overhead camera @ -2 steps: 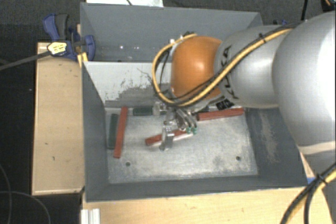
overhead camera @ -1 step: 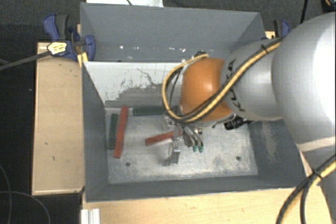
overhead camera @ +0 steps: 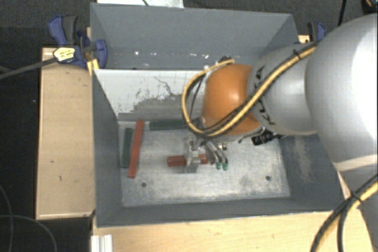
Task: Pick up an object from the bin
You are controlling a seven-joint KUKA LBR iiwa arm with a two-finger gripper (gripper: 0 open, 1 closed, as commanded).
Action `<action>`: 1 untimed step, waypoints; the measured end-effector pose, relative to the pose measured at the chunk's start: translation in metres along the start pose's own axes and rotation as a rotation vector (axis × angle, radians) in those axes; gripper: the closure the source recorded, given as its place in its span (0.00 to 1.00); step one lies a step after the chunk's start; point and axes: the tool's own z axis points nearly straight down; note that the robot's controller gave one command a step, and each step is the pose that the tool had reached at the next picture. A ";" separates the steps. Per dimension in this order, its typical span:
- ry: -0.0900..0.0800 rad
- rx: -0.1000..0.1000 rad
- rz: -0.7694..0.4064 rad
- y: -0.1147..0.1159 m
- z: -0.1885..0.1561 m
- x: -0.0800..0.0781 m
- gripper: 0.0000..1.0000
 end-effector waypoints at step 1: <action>-0.007 0.001 -0.110 -0.022 -0.138 0.039 1.00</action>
Offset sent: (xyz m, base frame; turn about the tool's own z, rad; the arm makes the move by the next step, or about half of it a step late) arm -0.0406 -0.0218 0.1331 -0.1111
